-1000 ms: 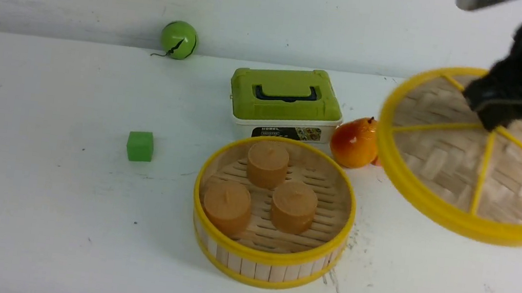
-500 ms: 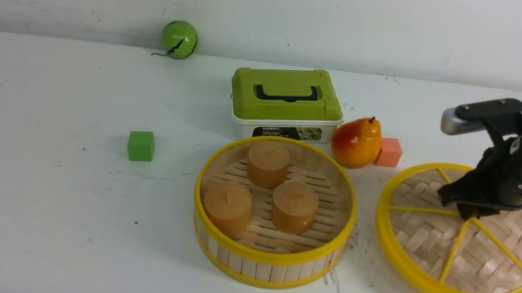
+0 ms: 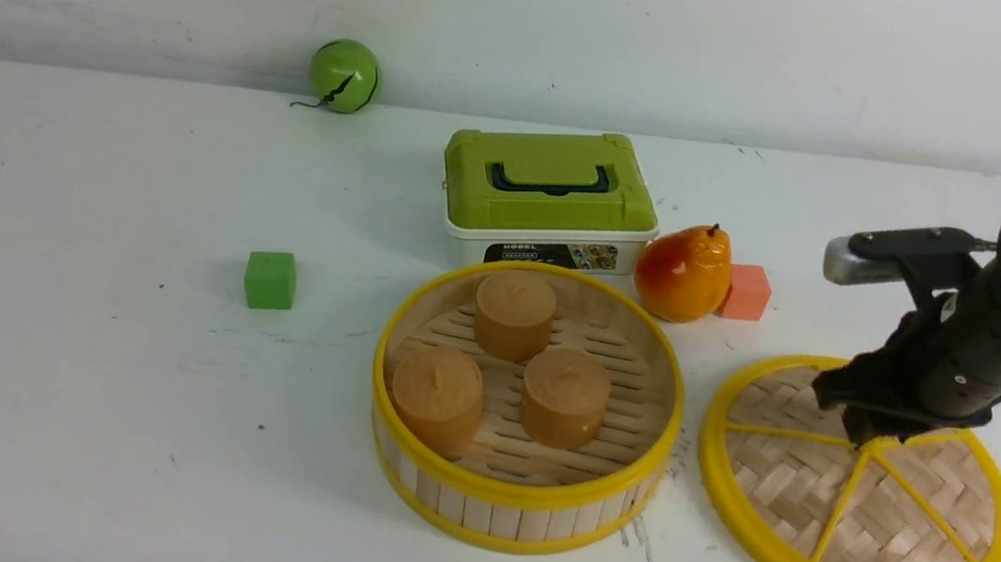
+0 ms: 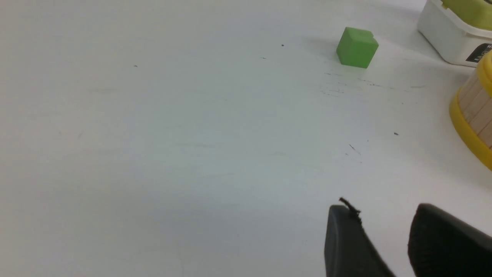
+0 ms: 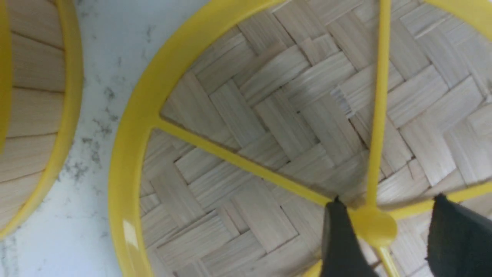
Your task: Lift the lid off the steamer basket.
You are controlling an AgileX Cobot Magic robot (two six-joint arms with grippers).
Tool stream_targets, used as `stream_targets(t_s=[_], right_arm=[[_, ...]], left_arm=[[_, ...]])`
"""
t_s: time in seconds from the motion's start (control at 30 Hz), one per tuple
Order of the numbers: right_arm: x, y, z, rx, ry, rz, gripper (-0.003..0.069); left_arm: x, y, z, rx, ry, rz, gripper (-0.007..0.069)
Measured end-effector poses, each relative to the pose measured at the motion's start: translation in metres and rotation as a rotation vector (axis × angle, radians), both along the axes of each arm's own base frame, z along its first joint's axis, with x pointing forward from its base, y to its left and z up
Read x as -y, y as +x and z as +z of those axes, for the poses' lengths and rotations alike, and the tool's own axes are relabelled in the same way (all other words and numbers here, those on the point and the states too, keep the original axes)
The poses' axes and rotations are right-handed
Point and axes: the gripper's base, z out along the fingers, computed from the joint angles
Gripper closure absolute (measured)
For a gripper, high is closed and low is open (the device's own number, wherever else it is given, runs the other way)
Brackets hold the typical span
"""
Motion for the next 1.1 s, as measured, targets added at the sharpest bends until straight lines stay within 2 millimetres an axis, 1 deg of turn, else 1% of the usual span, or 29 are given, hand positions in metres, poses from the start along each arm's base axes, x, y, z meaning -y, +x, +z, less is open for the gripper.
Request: stream_targets(t_s=[0.03,0.07,0.17,0.2,0.23,0.3,0.33,0.37,0.4,0.43,0.5,0.6,0.63,0.67,0.7,0.73,0.9,1.1], right_arm=[[0.001,-0.007,0.017,0.026,0.008,-0.001,0.0296],[0.001,-0.013,0.031,0.051,0.017,-0.002,0.0279],[0.002,-0.037,0.077,0.162,0.042,0.021,0.0278],[0.003,-0.050,0.098,0.226,0.055,0.034,0.0288],[0.003,-0.050,0.098,0.225,0.059,0.033,0.0291],[0.004,-0.086,0.136,0.363,0.102,0.064,0.0342],[0.004,-0.102,0.147,0.416,0.120,0.078,0.0370],[0.005,-0.115,0.153,0.451,0.130,0.089,0.0396],[0.006,-0.135,0.163,0.509,0.150,0.103,0.0431],[0.007,-0.145,0.166,0.537,0.153,0.114,0.0460],[0.008,-0.173,0.170,0.603,0.171,0.136,0.0531],[0.012,-0.213,0.167,0.693,0.188,0.154,0.0649],[0.013,-0.224,0.162,0.708,0.200,0.152,0.0669],[0.014,-0.232,0.161,0.727,0.205,0.153,0.0677],[0.015,-0.241,0.155,0.740,0.208,0.154,0.0681],[0.016,-0.248,0.154,0.761,0.209,0.155,0.0681],[0.018,-0.267,0.143,0.818,0.227,0.144,0.0681],[0.018,-0.271,0.139,0.802,0.247,0.147,0.0681]], left_arm=[[0.000,0.000,0.000,0.000,0.000,0.000,0.0385],[0.000,0.000,0.000,0.000,0.000,0.000,0.0385],[0.000,0.000,0.000,0.000,0.000,0.000,0.0385],[0.000,0.000,0.000,0.000,0.000,0.000,0.0385],[0.000,0.000,0.000,0.000,0.000,0.000,0.0385],[0.000,0.000,0.000,0.000,0.000,0.000,0.0385],[0.000,0.000,0.000,0.000,0.000,0.000,0.0385],[0.000,0.000,0.000,0.000,0.000,0.000,0.0385],[0.000,0.000,0.000,0.000,0.000,0.000,0.0385],[0.000,0.000,0.000,0.000,0.000,0.000,0.0385],[0.000,0.000,0.000,0.000,0.000,0.000,0.0385],[0.000,0.000,0.000,0.000,0.000,0.000,0.0385],[0.000,0.000,0.000,0.000,0.000,0.000,0.0385],[0.000,0.000,0.000,0.000,0.000,0.000,0.0385],[0.000,0.000,0.000,0.000,0.000,0.000,0.0385],[0.000,0.000,0.000,0.000,0.000,0.000,0.0385],[0.000,0.000,0.000,0.000,0.000,0.000,0.0385],[0.000,0.000,0.000,0.000,0.000,0.000,0.0385]])
